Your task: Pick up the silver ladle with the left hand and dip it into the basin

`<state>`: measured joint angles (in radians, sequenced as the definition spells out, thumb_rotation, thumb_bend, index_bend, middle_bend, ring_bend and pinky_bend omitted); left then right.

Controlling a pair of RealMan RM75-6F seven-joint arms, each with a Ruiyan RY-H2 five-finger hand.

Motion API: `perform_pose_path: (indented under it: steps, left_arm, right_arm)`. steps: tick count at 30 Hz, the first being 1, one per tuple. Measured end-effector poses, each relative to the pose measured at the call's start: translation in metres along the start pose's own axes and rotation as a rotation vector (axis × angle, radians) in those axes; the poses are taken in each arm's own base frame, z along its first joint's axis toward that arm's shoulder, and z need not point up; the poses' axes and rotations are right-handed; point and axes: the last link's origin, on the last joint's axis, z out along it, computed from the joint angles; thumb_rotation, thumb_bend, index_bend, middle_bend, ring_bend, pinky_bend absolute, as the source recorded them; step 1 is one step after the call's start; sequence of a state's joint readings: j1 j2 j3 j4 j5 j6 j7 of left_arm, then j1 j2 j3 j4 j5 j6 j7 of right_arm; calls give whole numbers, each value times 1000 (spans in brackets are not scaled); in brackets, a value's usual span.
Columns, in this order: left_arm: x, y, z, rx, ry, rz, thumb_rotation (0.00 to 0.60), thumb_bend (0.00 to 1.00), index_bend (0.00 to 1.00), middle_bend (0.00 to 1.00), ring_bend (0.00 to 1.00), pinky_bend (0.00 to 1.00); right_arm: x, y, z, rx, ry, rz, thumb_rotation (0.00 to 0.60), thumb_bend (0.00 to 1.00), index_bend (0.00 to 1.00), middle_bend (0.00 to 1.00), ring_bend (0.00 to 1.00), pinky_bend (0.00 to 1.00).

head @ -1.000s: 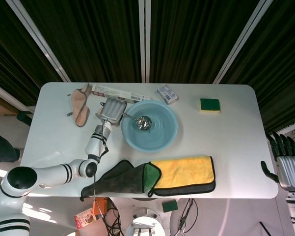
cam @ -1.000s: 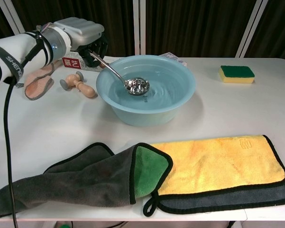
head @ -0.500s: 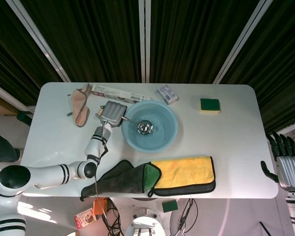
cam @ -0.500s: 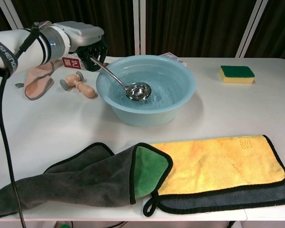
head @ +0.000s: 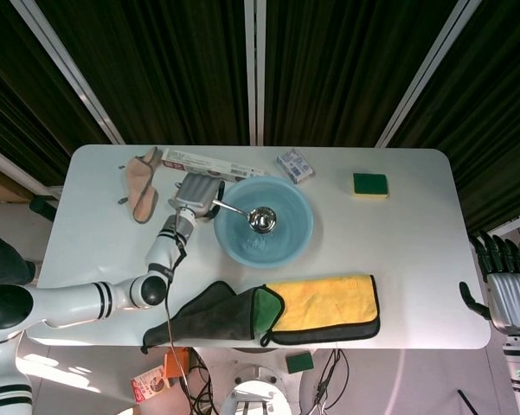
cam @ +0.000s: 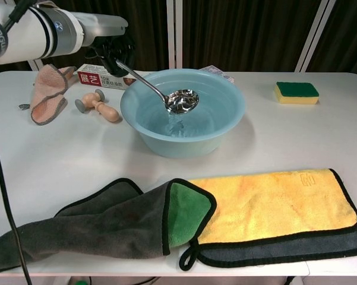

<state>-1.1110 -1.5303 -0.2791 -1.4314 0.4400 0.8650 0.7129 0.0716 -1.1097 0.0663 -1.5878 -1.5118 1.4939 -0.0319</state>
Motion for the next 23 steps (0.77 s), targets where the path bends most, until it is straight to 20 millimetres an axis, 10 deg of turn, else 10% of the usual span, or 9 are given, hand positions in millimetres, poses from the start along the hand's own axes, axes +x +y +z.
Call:
perform_pose_path:
  steps: [23]
  left_arm:
    - [62, 22, -19, 62, -94, 18, 600, 509, 710, 577, 584, 830]
  right_arm:
    - [2, 2, 2, -8, 2, 10, 600, 379, 0, 0, 0, 0]
